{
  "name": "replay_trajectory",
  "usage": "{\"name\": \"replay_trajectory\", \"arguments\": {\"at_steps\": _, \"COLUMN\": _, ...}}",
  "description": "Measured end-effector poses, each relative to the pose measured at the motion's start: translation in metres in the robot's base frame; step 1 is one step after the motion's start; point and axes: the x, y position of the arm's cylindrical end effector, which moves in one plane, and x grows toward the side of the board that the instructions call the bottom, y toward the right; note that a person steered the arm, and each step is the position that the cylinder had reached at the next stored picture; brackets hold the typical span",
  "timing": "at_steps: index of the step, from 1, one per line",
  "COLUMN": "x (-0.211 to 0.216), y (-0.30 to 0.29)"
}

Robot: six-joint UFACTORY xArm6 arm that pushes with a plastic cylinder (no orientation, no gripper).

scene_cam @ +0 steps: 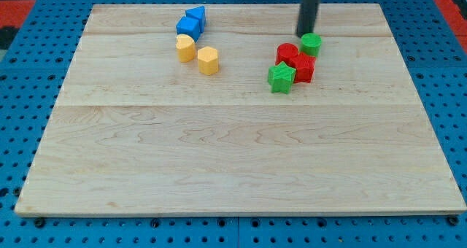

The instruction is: Slide the green circle into the red blocks

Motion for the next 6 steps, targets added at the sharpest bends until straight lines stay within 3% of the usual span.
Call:
{"name": "replay_trajectory", "arguments": {"at_steps": 2, "x": -0.013, "y": 0.028}}
{"name": "replay_trajectory", "arguments": {"at_steps": 6, "x": 0.028, "y": -0.001}}
